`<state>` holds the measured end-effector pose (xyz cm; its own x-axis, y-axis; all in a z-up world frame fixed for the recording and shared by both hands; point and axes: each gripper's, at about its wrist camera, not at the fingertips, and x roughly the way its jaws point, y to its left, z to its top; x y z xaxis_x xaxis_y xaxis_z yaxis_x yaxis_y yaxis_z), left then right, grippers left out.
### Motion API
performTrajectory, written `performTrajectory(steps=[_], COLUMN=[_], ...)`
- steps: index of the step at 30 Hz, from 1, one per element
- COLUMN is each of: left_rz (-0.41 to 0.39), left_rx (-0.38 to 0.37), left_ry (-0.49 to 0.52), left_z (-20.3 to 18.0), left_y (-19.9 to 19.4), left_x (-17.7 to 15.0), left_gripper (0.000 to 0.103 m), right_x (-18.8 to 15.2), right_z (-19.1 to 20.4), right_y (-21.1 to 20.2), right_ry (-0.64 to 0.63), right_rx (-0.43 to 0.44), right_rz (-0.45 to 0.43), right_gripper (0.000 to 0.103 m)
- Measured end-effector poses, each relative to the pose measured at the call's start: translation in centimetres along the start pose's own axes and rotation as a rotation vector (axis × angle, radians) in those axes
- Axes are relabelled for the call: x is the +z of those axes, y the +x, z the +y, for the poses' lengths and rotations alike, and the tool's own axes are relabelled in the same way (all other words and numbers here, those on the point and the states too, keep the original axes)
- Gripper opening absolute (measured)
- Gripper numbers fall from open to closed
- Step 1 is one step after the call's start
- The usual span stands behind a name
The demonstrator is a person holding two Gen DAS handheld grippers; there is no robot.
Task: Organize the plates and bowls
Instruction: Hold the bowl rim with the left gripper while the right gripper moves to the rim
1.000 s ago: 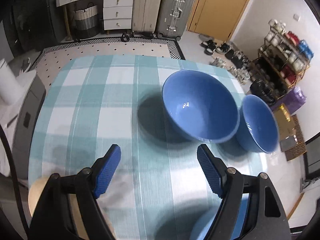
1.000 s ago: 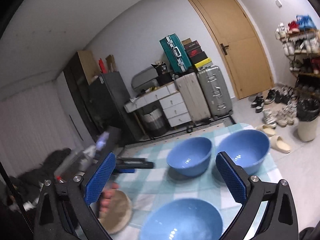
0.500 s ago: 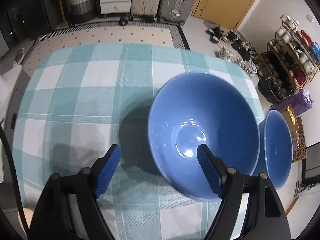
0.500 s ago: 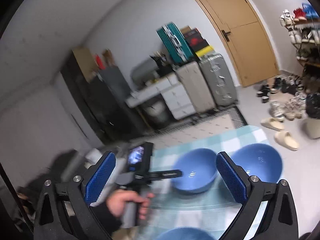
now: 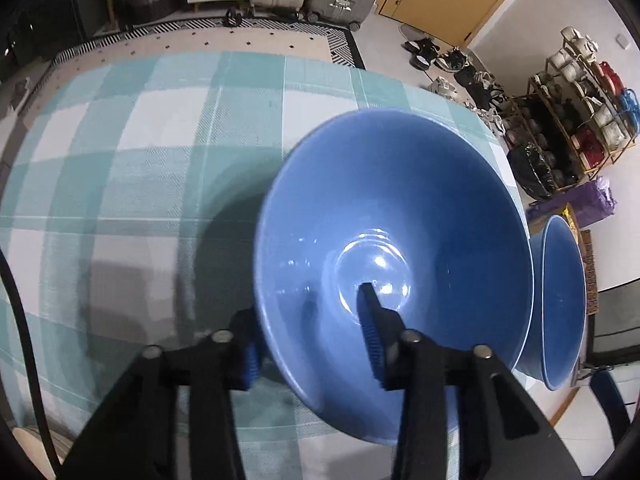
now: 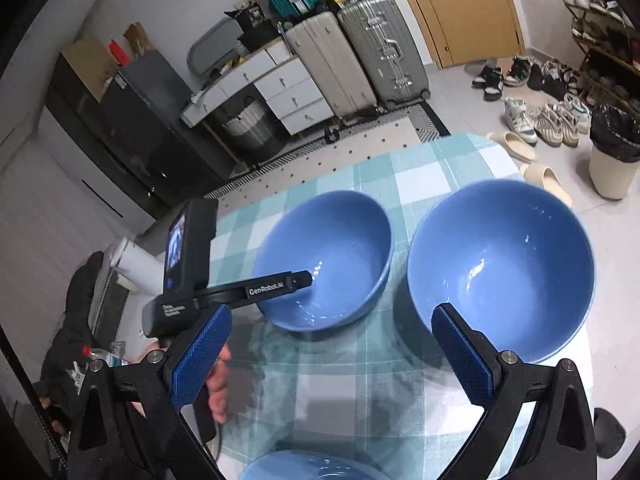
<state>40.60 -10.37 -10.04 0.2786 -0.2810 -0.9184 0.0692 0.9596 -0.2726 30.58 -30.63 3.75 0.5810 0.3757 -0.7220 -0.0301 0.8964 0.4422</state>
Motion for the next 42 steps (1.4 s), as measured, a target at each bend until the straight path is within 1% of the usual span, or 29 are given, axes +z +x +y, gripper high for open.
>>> performTrajectory(steps=[2, 4, 6, 7, 9, 10, 12, 14, 16, 21, 24, 27, 29, 33, 37, 39, 42], left_rz=[-0.017, -0.028, -0.025, -0.020, 0.000, 0.011, 0.021, 0.033, 0.041, 0.055, 0.068, 0.074, 0.081, 0.109, 0.119, 0.124, 0.120], left_rx=[0.012, 0.018, 0.012, 0.011, 0.010, 0.005, 0.027, 0.037, 0.034, 0.056, 0.062, 0.088, 0.097, 0.088, 0.079, 0.074, 0.058], left_ry=[0.044, 0.057, 0.047, 0.045, 0.043, 0.044, 0.058, 0.054, 0.049, 0.070, 0.057, 0.091, 0.113, 0.141, 0.155, 0.160, 0.151], left_z=[-0.4, -0.5, -0.1, 0.0, 0.3, 0.5, 0.7, 1.1, 1.4, 1.8, 2.6, 2.9, 3.3, 4.1, 4.8, 5.1, 5.6], left_y=[-0.1, -0.2, -0.3, -0.3, 0.0, 0.1, 0.1, 0.2, 0.1, -0.5, -0.9, -1.4, -1.8, -2.6, -3.5, -3.9, -4.3], left_x=[-0.1, -0.2, -0.2, -0.2, -0.2, -0.3, -0.5, -0.7, -0.8, -1.5, -2.0, -3.1, -3.9, -5.5, -6.9, -7.4, -7.8], left_gripper=[0.033, 0.030, 0.022, 0.021, 0.013, 0.013, 0.008, 0.007, 0.006, 0.006, 0.006, 0.006, 0.007, 0.007, 0.007, 0.007, 0.007], right_x=[-0.3, -0.5, -0.6, -0.7, -0.8, -0.6, -0.7, -0.8, -0.9, -0.7, -0.6, -0.5, -0.5, -0.2, 0.0, 0.1, 0.0], right_z=[-0.7, -0.9, -0.9, -0.9, -1.0, -1.0, -1.0, -0.9, -0.7, -0.3, -0.1, 0.2, 0.3, 0.7, 0.8, 1.1, 1.4], right_y=[0.4, 0.4, 0.6, 0.6, 0.7, 0.8, 0.7, 0.5, 0.5, 0.9, 1.2, 1.3, 1.5, 1.8, 2.9, 4.0, 5.7], right_ry=[0.015, 0.012, 0.001, -0.008, -0.007, -0.002, 0.002, 0.000, -0.008, -0.017, -0.024, -0.041, -0.049, -0.066, -0.038, -0.035, -0.048], right_rx=[0.006, 0.006, 0.000, -0.007, -0.003, 0.000, 0.007, 0.010, 0.013, 0.010, 0.004, -0.001, 0.013, 0.034, 0.059, 0.052, 0.005], right_rz=[0.013, 0.022, 0.016, 0.014, 0.020, 0.025, 0.033, 0.027, 0.030, 0.037, 0.048, 0.057, 0.068, 0.082, 0.119, 0.156, 0.201], right_gripper=[0.102, 0.102, 0.102, 0.102, 0.102, 0.102, 0.102, 0.102, 0.102, 0.102, 0.102, 0.102, 0.102, 0.102, 0.102, 0.102, 0.102])
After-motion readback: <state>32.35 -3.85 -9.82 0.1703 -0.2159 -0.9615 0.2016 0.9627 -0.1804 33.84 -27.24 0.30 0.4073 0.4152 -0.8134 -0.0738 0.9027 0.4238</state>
